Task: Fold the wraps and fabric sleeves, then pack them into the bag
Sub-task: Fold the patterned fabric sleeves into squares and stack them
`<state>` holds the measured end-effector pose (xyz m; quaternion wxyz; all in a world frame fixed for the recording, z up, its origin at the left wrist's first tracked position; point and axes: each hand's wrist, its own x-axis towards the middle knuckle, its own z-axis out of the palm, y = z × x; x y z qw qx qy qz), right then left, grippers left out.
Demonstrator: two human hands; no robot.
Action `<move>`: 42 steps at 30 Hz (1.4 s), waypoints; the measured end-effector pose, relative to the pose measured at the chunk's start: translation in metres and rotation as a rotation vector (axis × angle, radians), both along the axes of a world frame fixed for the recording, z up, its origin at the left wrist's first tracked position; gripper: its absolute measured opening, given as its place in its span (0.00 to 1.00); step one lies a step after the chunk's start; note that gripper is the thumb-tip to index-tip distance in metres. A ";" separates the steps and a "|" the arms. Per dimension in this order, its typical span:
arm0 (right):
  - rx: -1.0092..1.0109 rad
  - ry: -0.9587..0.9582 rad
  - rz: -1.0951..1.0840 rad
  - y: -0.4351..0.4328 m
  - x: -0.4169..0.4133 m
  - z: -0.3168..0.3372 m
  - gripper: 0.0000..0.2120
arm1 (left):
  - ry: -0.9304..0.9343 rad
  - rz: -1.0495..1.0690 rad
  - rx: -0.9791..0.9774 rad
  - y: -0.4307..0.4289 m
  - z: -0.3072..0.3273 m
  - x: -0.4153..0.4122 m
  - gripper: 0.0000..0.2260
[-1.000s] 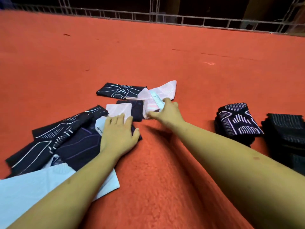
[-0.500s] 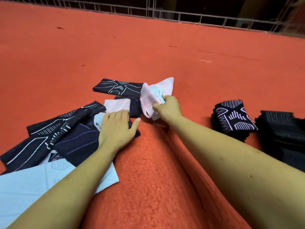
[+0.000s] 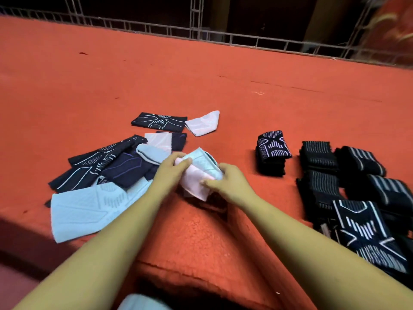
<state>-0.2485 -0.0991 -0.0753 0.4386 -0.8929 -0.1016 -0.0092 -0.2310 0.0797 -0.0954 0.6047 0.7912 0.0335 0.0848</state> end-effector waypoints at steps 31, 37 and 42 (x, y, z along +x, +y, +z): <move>0.060 -0.054 0.162 -0.124 -0.186 -0.011 0.08 | 0.180 -0.879 0.288 -0.058 -0.004 -0.169 0.18; 0.031 0.022 0.173 -0.133 -0.195 -0.035 0.05 | 0.109 -0.430 0.125 -0.073 -0.014 -0.154 0.09; 0.238 0.065 0.183 -0.128 -0.199 -0.037 0.10 | 0.083 -0.149 0.016 -0.101 -0.021 -0.122 0.10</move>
